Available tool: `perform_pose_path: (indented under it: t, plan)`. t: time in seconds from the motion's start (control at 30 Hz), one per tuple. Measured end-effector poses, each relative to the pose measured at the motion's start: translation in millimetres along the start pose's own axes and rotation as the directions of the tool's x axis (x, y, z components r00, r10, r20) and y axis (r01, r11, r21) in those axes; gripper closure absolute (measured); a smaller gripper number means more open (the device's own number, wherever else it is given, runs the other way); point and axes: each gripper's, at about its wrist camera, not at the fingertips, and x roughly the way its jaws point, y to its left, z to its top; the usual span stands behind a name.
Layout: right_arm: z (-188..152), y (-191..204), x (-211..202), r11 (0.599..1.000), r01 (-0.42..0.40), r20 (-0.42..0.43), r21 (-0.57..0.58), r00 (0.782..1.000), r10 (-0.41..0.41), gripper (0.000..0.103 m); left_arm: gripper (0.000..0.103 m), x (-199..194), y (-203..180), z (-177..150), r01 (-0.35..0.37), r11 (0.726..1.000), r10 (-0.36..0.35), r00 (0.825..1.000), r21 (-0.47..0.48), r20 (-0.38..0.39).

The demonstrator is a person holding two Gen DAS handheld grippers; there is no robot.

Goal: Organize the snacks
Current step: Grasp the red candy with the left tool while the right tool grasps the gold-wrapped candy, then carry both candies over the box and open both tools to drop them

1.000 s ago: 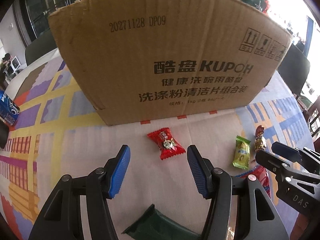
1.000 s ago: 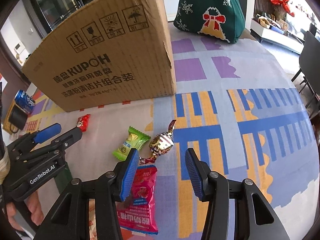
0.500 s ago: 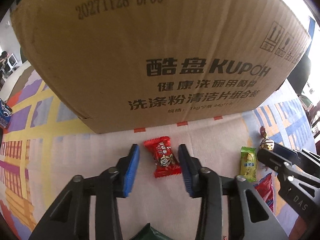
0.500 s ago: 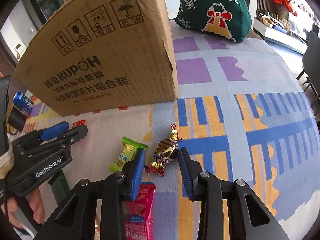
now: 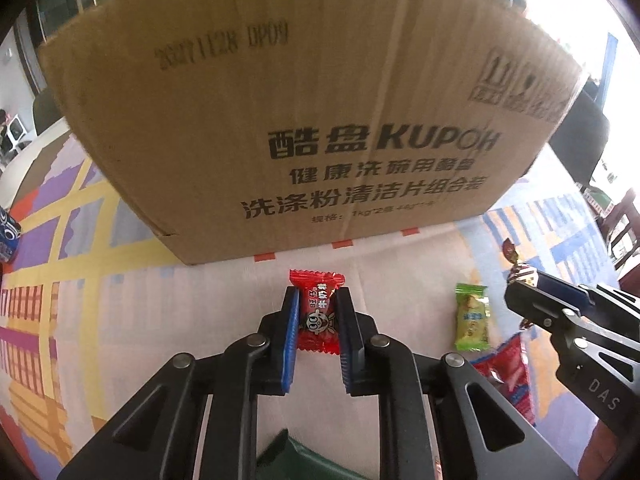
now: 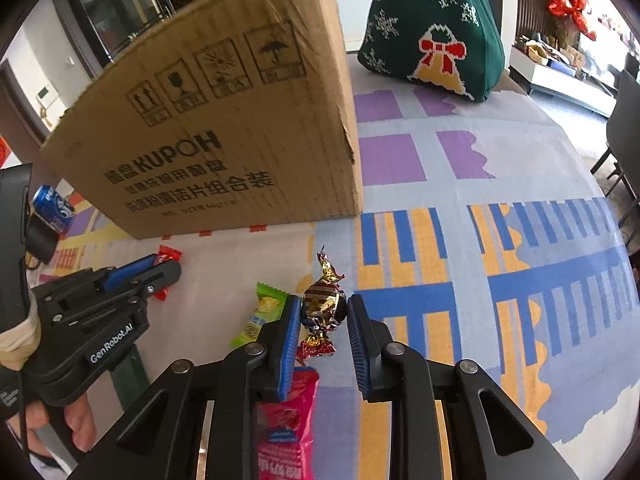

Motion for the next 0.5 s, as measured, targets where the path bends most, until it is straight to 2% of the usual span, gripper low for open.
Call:
perform_pose_path:
  t: [0.43, 0.5]
  plan:
    - [-1.4, 11.0, -37.7, 0.998, -0.043, 0.071, -0.034, 0.996, 0.046, 0.078, 0.084, -66.2, 6.8, -9.7, 0.031, 0.999, -0.028, 0.994, -0.03, 0.103]
    - [-2.1, 13.6, -46.9, 0.998, -0.051, 0.089, -0.04, 0.995, 0.055, 0.078, 0.084, -79.7, 18.3, -12.6, 0.038, 0.999, -0.033, 0.992, -0.032, 0.125]
